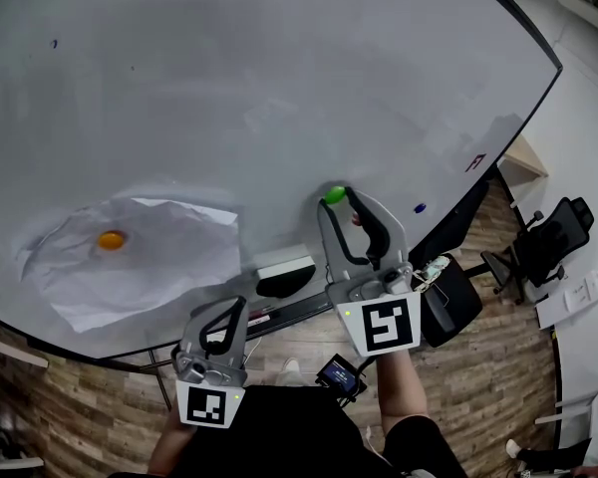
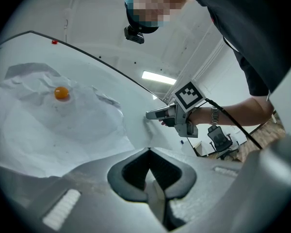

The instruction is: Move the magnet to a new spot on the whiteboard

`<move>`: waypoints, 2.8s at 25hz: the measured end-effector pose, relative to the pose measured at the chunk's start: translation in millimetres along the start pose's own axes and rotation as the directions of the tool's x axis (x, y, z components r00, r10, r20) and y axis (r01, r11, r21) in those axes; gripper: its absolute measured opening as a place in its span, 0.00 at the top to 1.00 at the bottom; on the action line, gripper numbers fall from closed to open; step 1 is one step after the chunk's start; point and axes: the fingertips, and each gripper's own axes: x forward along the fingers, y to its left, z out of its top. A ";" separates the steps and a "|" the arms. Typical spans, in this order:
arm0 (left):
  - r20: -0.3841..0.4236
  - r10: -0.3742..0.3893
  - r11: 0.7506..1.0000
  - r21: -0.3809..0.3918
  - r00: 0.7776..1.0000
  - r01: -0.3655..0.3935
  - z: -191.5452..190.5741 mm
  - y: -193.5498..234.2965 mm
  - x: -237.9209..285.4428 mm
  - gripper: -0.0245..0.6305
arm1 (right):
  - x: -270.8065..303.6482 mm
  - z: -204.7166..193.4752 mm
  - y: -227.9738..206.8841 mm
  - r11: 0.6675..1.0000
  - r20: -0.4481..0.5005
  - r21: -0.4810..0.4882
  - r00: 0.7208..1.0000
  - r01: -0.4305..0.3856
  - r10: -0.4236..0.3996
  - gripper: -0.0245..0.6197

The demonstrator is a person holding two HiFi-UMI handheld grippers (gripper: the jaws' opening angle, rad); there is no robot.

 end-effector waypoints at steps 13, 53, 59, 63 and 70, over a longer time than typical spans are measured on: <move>-0.008 0.017 1.000 -0.004 1.000 -0.017 -2.7 3.3 -0.6 0.97 | 5.9 -6.6 -1.7 1.000 -0.010 0.006 1.000 0.000 0.000 0.76; -0.009 0.009 1.000 -0.006 1.000 -0.009 1.5 -5.5 -9.7 0.97 | -15.4 -16.1 1.7 0.993 -0.027 0.119 1.000 0.013 -0.010 0.72; -0.008 -0.017 1.000 -0.022 1.000 0.017 2.3 -14.3 -8.1 0.97 | -32.9 -9.5 7.4 0.988 0.004 0.152 1.000 0.021 -0.022 0.77; -0.005 -0.037 0.999 -0.036 0.999 0.037 3.8 -20.9 -7.1 0.97 | -47.3 -12.2 11.2 0.984 0.019 0.177 0.999 0.026 -0.030 0.83; -0.006 -0.062 0.997 -0.043 0.998 0.061 6.2 -32.4 -7.7 0.97 | -68.3 -28.3 22.7 0.979 -0.050 0.196 0.998 0.047 -0.038 0.93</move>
